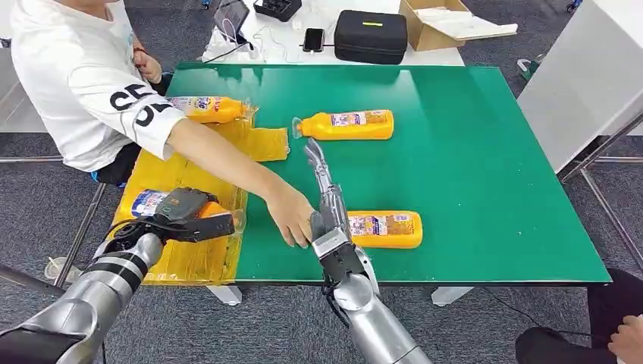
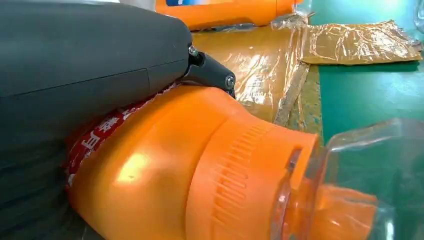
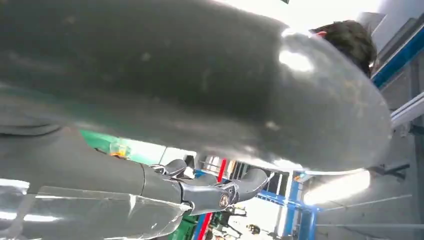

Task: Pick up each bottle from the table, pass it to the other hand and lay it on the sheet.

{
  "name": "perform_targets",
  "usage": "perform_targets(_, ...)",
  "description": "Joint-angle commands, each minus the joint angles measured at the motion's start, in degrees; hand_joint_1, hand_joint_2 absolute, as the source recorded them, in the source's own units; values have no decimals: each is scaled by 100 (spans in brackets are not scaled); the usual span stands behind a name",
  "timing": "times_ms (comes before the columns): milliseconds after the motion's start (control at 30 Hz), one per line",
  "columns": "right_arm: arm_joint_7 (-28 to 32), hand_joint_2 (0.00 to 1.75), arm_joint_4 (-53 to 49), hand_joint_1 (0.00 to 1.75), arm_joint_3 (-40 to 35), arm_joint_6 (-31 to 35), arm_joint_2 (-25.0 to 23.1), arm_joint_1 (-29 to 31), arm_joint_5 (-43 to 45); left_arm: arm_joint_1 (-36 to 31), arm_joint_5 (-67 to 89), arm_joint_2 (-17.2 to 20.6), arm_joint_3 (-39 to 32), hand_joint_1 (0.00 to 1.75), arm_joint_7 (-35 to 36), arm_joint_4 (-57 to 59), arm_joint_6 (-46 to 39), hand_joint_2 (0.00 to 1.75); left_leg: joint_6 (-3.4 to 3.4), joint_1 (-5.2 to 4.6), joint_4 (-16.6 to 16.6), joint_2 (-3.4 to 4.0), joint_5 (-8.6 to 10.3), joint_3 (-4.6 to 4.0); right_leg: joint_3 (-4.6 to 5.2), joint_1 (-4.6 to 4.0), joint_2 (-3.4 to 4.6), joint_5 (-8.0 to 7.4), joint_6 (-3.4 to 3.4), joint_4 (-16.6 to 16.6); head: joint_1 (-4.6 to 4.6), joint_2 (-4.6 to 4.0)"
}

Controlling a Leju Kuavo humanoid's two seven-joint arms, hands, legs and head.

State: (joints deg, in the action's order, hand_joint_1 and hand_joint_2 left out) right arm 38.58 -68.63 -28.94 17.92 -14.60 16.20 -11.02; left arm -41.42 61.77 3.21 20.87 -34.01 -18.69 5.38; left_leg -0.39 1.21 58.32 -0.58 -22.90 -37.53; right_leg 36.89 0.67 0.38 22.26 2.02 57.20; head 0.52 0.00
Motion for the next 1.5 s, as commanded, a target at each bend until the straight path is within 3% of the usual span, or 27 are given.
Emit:
perform_targets(33, 12, 0, 561, 0, -125, -120, 47, 326, 23, 40, -355, 49, 42, 0, -168, 406, 633, 175, 10, -4, -6, 23, -15, 46, -40, 0, 14, 8, -6, -8, 2, 0)
perform_targets(167, 16, 0, 645, 0, -139, -144, 27, 349, 6, 73, -747, 7, -219, 0, -359, 379, 1017, 175, 6, -4, -7, 15, -7, 30, -26, 2, 10, 3, -4, -6, 2, 2)
perform_targets(200, 15, 0, 658, 0, -139, -144, 27, 351, 4, 74, -789, 8, -238, 0, -385, 370, 1096, 0, 8, -3, -9, 22, -13, 47, -43, -1, 14, 6, -7, -11, 0, 0)
perform_targets(633, 2, 0, 1078, 0, -43, -347, -4, 499, 80, 220, -2022, 205, -235, 0, -599, -140, 2804, 0, 9, -4, -11, 14, -9, 65, -67, 1, 11, 5, -10, -12, 0, 0)
perform_targets(733, -1, 0, 1090, 0, -8, -227, 9, 470, -11, 612, -3647, 213, 35, 0, -599, -905, 2412, 0, 7, -7, -15, 16, -7, 71, -71, 4, 15, 3, -9, -12, 2, 2)
perform_targets(900, -44, 0, 1092, 0, -13, -150, 41, 469, -103, 727, -3928, 81, -66, 0, -599, -1122, 2094, 0, 7, -2, -5, 0, -5, 57, -58, -1, -7, 6, -6, -6, 2, 0)
perform_targets(933, -406, 0, 1135, 0, -93, 105, 124, 509, -527, 917, -4840, -204, -557, 0, -599, -1535, 925, 175, 10, -3, -5, 0, -8, 64, -65, -1, -8, 10, -8, -7, 2, 0)
perform_targets(967, -696, 0, 1226, 0, -154, 229, 202, 572, -850, 962, -5047, -456, -1003, 0, -599, -1715, -142, 175, 8, -3, -6, -7, -4, 56, -61, 0, -10, 7, -4, -9, 0, 0)
perform_targets(1000, -1012, 0, 1314, 0, -213, 445, 275, 641, -1322, 998, -4863, -654, -1164, 0, -599, -2031, -1756, 175, 13, -3, -7, -8, -8, 66, -74, -1, -14, 10, -5, -13, 0, 0)
perform_targets(1033, -1376, 175, 1497, 0, -211, 517, 336, 746, -1667, 1009, -5099, -784, -1485, 0, -599, -2314, -2412, 175, 19, -4, -6, -15, -9, 70, -84, -1, -24, 13, -4, -16, 0, 0)
perform_targets(1167, -1366, 175, 1602, 0, -144, 460, 346, 809, -1653, 919, -5117, -717, -1542, 0, -599, -2248, -2326, 175, 9, -2, 0, -8, -2, 32, -36, 0, -16, 4, -5, -6, -2, 0)
perform_targets(1300, -2438, 175, 2273, 0, -298, 228, 662, 1226, -2502, 1109, -5746, -783, -2443, 0, -599, -2701, -2795, 175, 7, 1, 0, 9, -11, 43, -45, -3, 0, 5, -6, -8, 2, 0)
perform_targets(1500, -2955, 175, 2889, 0, -90, -470, 1270, 1622, -2823, 1512, -5509, -716, -2723, 0, -599, -2966, -2665, 175, 12, -4, -4, 16, -8, 46, -46, 0, 7, 1, -2, -13, 2, 0)
